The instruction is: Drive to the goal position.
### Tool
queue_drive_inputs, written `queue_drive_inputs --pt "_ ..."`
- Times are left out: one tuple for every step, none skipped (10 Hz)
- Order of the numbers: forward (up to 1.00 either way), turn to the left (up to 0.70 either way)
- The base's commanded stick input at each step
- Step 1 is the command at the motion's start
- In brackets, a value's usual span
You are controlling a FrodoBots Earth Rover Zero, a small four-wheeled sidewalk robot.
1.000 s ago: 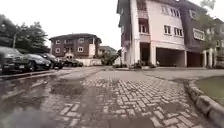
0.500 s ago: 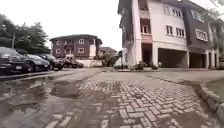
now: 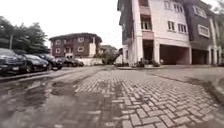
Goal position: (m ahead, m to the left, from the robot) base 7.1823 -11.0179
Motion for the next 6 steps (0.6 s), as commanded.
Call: queue_drive_inputs --pt "0.7 -0.03" --pt "0.7 -0.1" --pt "0.7 -0.22" --pt "0.7 -0.35" --pt "0.7 -0.35" --pt "0.7 -0.35"
